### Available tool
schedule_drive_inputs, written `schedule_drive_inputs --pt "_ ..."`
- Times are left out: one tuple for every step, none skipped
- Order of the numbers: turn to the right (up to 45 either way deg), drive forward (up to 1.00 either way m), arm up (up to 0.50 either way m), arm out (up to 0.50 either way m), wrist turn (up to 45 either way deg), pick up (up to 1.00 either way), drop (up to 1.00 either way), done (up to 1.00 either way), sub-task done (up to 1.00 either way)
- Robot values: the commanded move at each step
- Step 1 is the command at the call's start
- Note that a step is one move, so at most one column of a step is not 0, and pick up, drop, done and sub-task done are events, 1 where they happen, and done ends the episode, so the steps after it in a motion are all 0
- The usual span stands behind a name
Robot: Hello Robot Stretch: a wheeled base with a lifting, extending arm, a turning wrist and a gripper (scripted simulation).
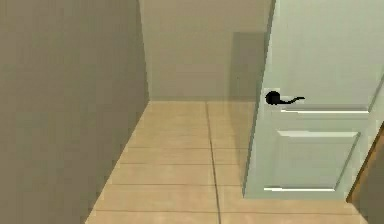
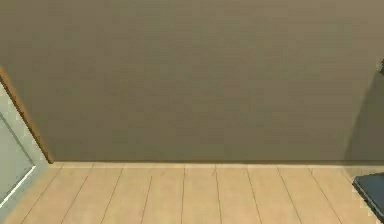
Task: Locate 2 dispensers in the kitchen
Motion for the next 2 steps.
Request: schedule_drive_inputs --pt "0.0 1.00 0.00 0.00 0.0 0.00 0.00 0.00 0.00" --pt "-27.0 0.00 0.00 0.00 0.0 0.00 0.00 0.00 0.00"
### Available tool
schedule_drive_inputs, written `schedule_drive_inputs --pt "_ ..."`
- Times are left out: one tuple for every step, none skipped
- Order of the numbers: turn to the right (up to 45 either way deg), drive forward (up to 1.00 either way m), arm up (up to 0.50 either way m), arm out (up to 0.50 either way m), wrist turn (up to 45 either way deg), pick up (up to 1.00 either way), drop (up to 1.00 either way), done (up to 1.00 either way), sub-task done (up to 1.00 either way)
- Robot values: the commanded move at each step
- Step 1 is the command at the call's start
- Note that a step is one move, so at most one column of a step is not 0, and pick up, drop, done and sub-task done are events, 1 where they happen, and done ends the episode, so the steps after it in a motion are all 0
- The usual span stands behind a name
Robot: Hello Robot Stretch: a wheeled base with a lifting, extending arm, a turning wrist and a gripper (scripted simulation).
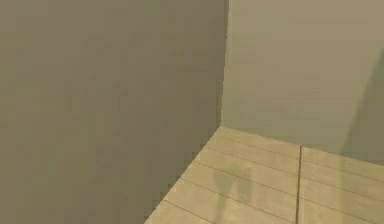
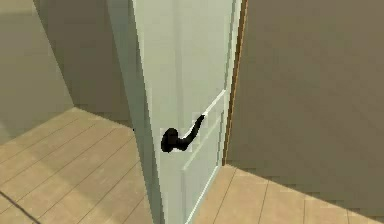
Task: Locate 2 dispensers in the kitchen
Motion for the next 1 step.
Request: schedule_drive_inputs --pt "0.0 0.05 0.00 0.00 0.0 0.00 0.00 0.00 0.00"
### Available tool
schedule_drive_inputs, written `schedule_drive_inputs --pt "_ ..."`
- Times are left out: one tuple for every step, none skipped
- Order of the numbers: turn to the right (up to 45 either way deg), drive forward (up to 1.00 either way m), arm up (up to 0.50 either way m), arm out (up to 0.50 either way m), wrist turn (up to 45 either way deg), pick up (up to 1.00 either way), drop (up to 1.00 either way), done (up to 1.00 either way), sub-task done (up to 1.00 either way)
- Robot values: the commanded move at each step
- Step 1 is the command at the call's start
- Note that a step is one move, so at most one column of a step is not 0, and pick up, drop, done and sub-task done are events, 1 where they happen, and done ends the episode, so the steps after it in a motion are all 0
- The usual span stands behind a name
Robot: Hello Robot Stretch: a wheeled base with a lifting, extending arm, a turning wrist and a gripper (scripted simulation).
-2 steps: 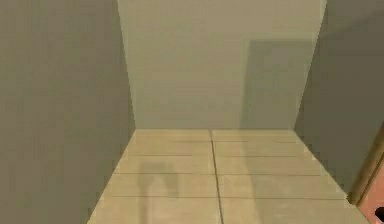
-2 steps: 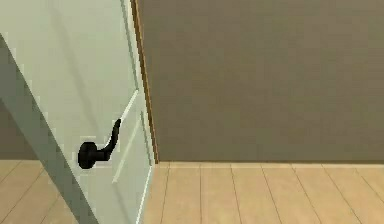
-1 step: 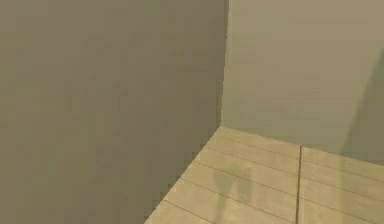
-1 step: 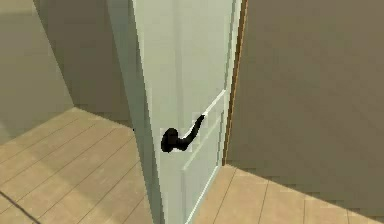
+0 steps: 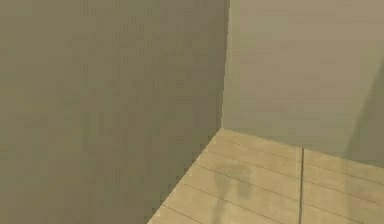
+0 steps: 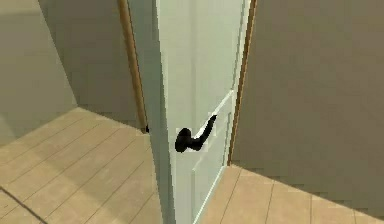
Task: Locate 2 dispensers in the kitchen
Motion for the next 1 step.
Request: schedule_drive_inputs --pt "24.0 0.00 0.00 0.00 0.0 0.00 0.00 0.00 0.00"
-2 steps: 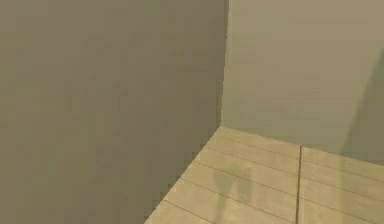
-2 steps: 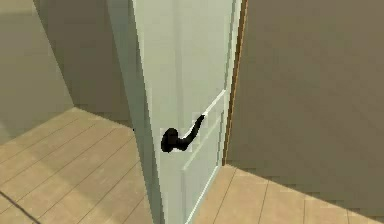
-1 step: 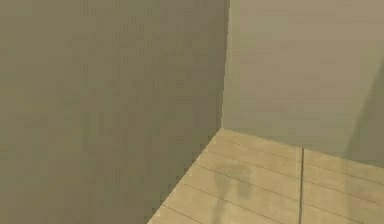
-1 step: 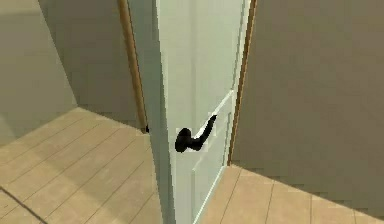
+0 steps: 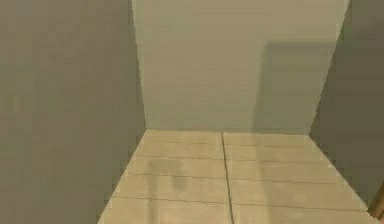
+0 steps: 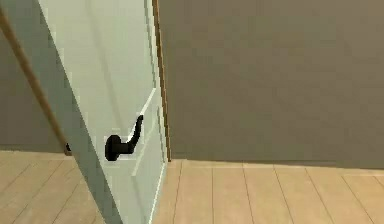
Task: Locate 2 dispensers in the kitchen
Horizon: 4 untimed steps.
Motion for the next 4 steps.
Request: schedule_drive_inputs --pt "0.0 0.45 0.00 0.00 0.0 0.00 0.00 0.00 0.00" --pt "45.0 0.00 0.00 0.00 0.0 0.00 0.00 0.00 0.00" --pt "12.0 0.00 0.00 0.00 0.0 0.00 0.00 0.00 0.00" --pt "0.0 0.55 0.00 0.00 0.0 0.00 0.00 0.00 0.00"
